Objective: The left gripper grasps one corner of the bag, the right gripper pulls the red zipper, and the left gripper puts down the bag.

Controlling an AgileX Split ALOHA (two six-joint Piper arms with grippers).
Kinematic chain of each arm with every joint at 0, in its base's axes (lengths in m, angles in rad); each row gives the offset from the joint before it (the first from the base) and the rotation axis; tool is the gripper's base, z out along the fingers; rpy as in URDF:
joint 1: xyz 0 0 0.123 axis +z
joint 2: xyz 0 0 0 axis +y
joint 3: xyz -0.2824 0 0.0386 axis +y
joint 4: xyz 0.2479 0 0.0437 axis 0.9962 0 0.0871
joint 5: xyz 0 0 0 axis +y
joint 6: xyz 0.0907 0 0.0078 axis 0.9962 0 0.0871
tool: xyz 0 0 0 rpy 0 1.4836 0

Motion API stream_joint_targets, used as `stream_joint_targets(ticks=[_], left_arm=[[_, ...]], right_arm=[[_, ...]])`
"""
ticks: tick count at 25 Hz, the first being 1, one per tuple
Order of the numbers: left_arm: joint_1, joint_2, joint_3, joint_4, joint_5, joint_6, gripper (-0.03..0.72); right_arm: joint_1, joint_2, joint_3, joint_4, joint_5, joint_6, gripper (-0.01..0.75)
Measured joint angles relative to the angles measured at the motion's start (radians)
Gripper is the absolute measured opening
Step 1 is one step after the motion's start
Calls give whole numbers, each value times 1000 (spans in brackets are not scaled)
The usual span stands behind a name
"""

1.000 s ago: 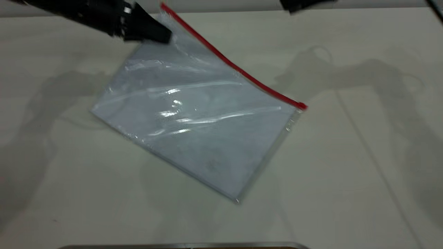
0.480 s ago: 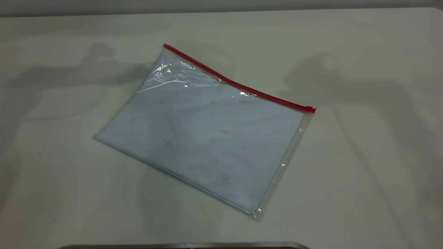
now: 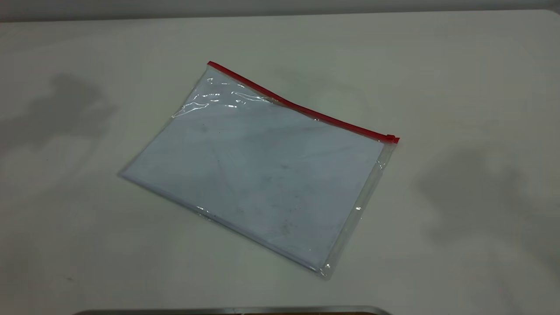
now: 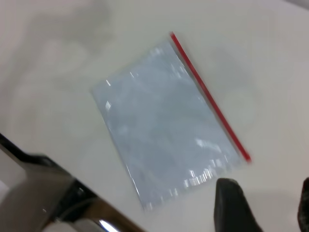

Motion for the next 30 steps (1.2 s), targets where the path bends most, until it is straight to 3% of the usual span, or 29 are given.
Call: stream_joint_targets(ticks=[7, 17, 24, 30], left_arm=[[-4, -342, 252, 152, 0, -114, 499], [-4, -752, 864, 164, 0, -129, 497], [-4, -978, 1215, 244, -46, -166, 497], [-4, -1185, 1286, 360, -51, -314, 497]], right_arm=[[0, -292, 386, -161, 0, 151, 372], [0, -581, 904, -419, -48, 406, 372], [0, -706, 954, -447, -169, 430, 372], [0, -719, 980, -445, -144, 431, 372]])
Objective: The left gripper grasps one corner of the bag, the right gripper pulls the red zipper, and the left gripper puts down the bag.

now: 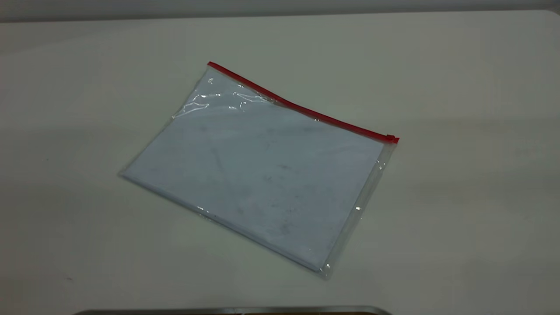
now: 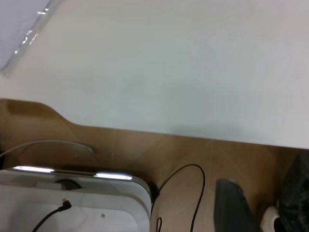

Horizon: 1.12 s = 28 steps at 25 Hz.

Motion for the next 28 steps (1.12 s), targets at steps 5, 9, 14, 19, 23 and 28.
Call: stream_joint_targets(ticks=[5, 9, 14, 19, 23, 28], left_arm=[[0, -194, 2, 77, -1, -65, 497], [0, -348, 2, 81, 4, -70, 497], [0, -513, 2, 81, 15, -70, 497], [0, -622, 2, 81, 26, -70, 497], [0, -626, 2, 79, 30, -74, 497], [0, -627, 2, 79, 31, -75, 497]], right_arm=[[0, -2, 1, 0, 0, 0, 372], [0, -2, 1, 0, 0, 0, 372], [0, -3, 1, 0, 0, 0, 372], [-24, -114, 4, 1, 1, 0, 372], [-65, -282, 4, 1, 9, 0, 372], [-67, -522, 4, 1, 25, 0, 372]])
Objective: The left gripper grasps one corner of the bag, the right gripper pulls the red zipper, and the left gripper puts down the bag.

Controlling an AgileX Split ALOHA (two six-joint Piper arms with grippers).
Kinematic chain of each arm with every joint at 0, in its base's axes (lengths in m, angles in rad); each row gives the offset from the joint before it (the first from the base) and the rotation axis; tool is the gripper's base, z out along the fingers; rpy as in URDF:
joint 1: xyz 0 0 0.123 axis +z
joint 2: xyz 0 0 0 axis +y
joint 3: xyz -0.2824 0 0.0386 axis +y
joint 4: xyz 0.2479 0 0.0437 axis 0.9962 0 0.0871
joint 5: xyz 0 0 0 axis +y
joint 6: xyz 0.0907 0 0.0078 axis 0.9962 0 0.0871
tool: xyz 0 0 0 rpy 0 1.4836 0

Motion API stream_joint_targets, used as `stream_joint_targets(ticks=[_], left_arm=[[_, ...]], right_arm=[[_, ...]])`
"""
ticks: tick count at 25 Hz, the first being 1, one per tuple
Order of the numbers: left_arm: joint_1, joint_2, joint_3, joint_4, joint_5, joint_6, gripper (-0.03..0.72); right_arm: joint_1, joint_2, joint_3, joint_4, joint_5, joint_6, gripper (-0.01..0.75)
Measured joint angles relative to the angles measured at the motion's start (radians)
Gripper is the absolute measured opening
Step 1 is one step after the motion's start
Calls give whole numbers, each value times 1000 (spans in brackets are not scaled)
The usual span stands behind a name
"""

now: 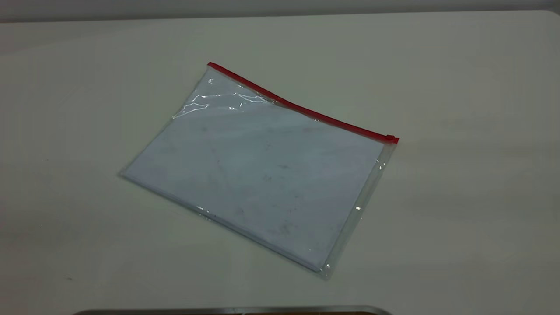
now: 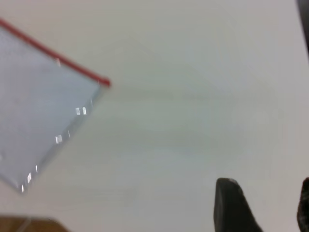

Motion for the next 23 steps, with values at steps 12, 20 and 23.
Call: stream_joint_targets(ticks=[12, 20, 23], left_arm=[[0, 0, 0, -1, 0, 0, 497], [0, 0, 0, -1, 0, 0, 497], [0, 0, 0, -1, 0, 0, 497]], right_arm=[[-1, -61, 0, 0, 10, 0, 372], [-1, -61, 0, 1, 10, 0, 372], [-1, -61, 0, 1, 10, 0, 372]])
